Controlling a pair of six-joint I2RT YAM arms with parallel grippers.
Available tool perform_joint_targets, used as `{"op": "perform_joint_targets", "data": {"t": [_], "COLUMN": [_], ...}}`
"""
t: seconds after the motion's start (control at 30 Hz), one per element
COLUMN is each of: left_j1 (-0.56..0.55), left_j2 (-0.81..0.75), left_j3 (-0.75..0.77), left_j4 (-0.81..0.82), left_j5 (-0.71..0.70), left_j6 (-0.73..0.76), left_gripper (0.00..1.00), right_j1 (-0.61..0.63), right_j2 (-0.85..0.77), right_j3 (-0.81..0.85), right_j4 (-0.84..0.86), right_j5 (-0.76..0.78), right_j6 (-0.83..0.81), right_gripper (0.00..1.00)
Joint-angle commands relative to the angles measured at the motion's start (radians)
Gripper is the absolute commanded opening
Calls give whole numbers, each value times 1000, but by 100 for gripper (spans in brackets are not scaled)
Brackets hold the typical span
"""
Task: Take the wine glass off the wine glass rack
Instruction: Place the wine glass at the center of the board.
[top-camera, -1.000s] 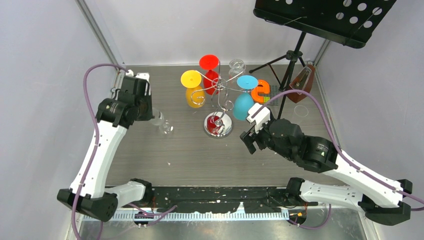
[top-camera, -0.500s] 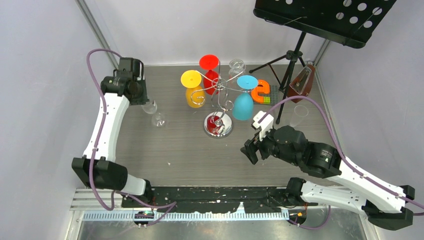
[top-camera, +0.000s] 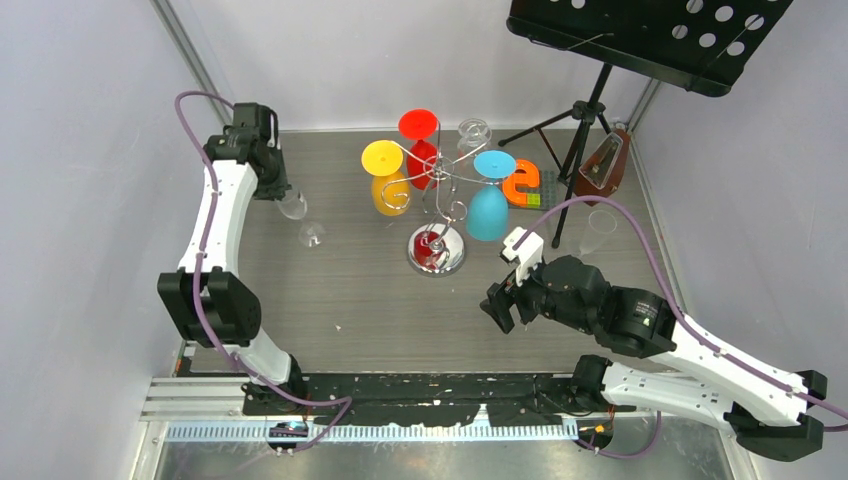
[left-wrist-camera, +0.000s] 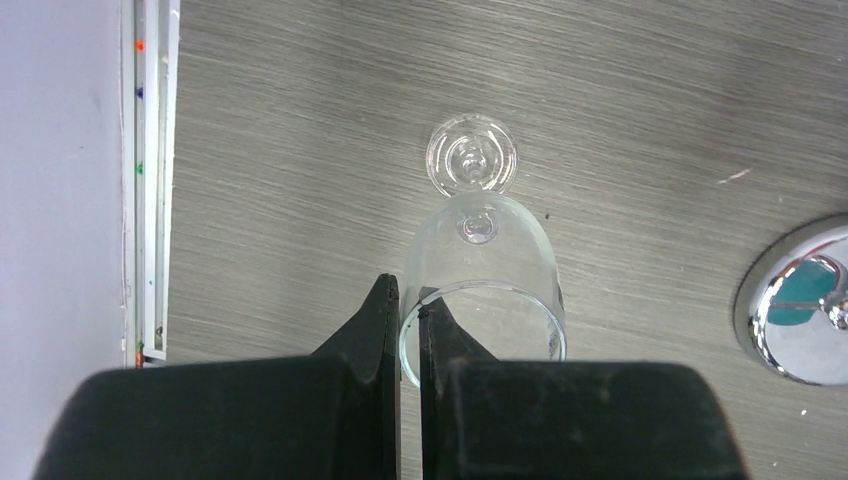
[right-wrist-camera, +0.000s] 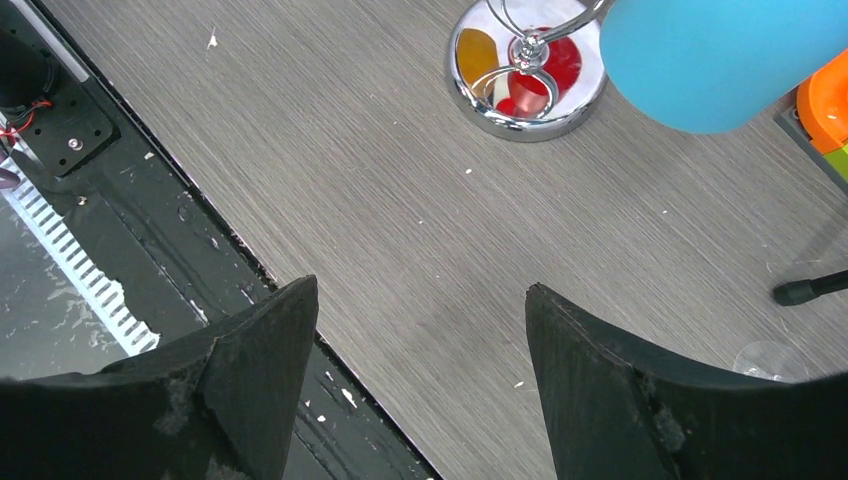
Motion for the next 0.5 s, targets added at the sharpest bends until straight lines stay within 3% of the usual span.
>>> {"op": "perform_joint_targets", "data": {"t": [0.0, 0.23, 0.47], "left_j1": [27, 27, 27], "left_j2": [13, 48, 47], "left_j3": [59, 72, 91], "left_j4": [62, 65, 56], "left_j5": [9, 7, 19], "left_j6": [8, 1, 7], "left_gripper": [0, 3, 36], "right_j1": [-2, -3, -2], "right_j2": [-12, 5, 3], "right_j3": [0, 10, 10], "right_j4": [37, 26, 16], "right_j5": [-9, -13, -6], "right_j6": [23, 25, 35], "right_gripper": [82, 83, 84]}}
